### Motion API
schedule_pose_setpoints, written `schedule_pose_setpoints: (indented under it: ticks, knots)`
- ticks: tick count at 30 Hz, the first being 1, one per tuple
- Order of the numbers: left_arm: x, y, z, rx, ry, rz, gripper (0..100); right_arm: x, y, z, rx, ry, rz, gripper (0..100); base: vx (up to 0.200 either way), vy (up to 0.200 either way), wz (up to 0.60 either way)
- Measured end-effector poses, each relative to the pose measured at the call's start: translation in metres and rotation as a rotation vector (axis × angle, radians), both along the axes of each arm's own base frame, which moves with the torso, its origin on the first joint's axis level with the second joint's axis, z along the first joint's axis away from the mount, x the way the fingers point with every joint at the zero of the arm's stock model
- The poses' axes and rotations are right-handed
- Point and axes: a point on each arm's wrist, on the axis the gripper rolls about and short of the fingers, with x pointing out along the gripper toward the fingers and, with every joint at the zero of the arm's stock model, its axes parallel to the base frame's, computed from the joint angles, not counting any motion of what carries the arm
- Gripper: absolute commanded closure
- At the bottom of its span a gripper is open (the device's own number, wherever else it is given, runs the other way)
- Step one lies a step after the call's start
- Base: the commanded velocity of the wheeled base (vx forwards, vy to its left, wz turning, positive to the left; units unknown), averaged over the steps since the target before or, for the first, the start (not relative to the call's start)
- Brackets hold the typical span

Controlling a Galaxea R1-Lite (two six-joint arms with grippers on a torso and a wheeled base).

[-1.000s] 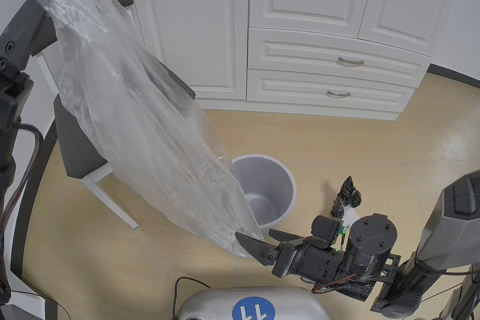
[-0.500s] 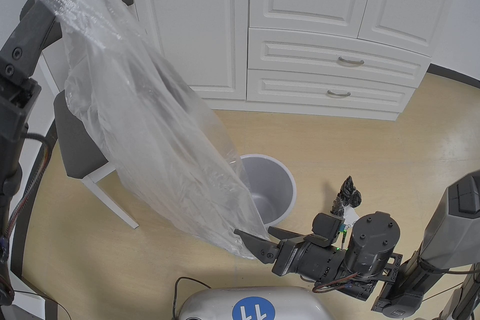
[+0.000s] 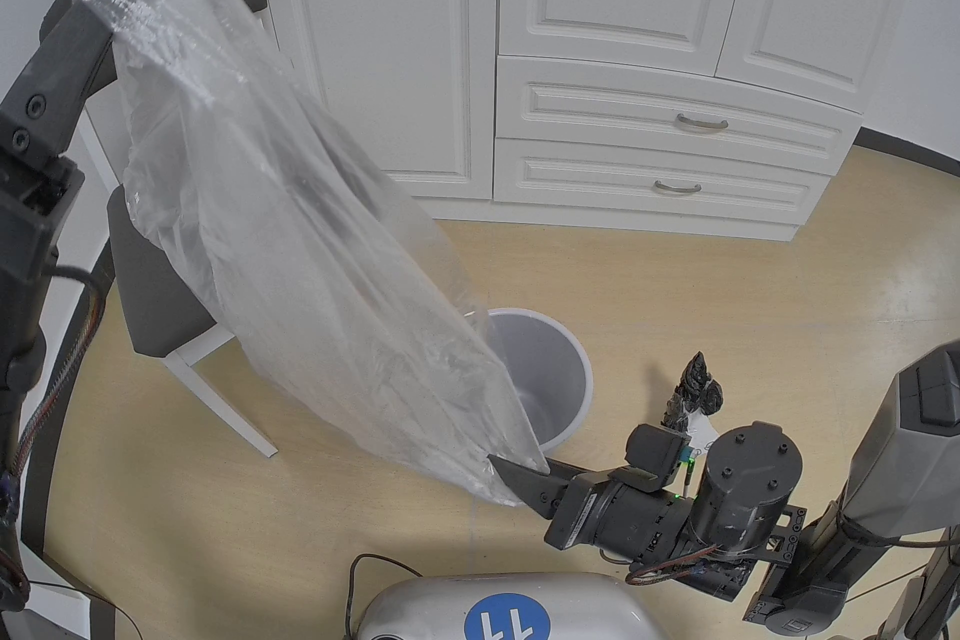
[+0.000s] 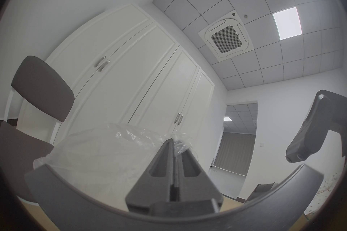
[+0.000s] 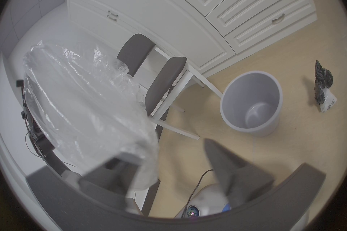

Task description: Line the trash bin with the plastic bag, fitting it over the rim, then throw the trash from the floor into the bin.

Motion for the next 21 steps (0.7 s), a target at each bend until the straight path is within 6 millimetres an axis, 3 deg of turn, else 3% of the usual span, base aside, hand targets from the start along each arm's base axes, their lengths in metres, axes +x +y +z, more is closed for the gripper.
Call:
schedule_pose_setpoints:
  ticks: [10, 17, 21]
  knots:
    - [0.003, -0.002, -0.01, 0.023, 0.041, -0.003, 100, 0.0, -0.007, 0.017, 0.039, -0.043, -0.018, 100, 0.0, 0.0, 0.0]
    - [0.007, -0.002, -0.036, 0.119, 0.119, 0.015, 100, 0.006, -0.027, 0.039, 0.002, -0.183, -0.059, 100, 0.0, 0.0, 0.0]
    - [0.01, -0.003, -0.052, 0.201, 0.18, 0.015, 100, 0.008, -0.038, 0.045, -0.073, -0.173, -0.086, 100, 0.0, 0.0, 0.0]
